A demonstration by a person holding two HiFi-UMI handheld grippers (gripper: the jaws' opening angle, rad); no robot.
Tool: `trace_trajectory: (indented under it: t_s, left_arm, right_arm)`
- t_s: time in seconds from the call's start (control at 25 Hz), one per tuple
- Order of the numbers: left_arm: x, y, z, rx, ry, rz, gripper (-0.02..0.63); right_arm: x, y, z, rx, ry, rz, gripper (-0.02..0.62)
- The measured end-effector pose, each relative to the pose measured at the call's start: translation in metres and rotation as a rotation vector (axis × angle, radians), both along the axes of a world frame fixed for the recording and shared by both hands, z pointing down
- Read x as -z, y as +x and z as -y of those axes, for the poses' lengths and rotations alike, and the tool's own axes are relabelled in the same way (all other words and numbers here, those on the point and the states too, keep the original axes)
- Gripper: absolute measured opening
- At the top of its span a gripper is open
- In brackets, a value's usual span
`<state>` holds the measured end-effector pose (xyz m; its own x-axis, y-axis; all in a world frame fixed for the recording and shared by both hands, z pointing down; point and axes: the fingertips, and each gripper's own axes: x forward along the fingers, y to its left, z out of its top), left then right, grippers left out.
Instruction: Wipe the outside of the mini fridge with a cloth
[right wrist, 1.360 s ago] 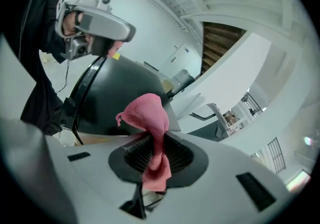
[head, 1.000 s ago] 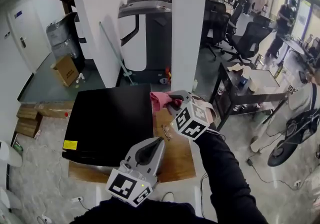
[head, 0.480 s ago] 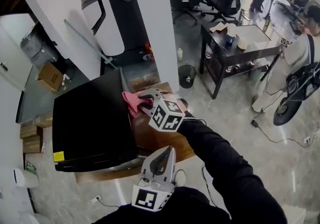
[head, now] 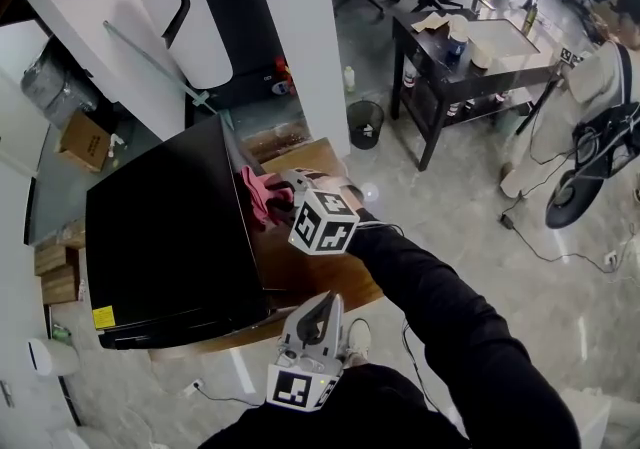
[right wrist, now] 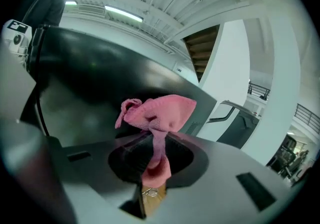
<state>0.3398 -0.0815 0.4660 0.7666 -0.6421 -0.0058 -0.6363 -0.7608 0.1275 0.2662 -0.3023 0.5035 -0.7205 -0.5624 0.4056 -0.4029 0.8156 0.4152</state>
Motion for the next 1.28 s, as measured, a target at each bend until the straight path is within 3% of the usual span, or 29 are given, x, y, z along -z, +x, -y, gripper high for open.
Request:
trace_trajectory:
  t_s: [0.28,0.76,1.0,1.28]
  left_arm:
    - [-0.047,-0.003,0.016,0.049,-0.042,0.019,0.005]
    - [-0.147,0.005,0.037,0.112,-0.192,0.074,0.005]
    - [-0.177,0.009,0.041,0.105,-0.228,0.102,0.005]
    - [-0.202,0.004,0.031,0.077,-0.278,0.129,0.005]
  right_arm:
    - [-0.089,-0.003,-0.002,0.017,-0.087,-0.057,0.063]
    - [-0.219,0.0,-0.008,0.116,-0.12,-0.31,0.063]
    - [-0.272,-0.001,-0.012,0.157,-0.153,-0.408,0.064]
    - [-0.347,-0.003,-0.026,0.168,-0.254,-0.484,0.064]
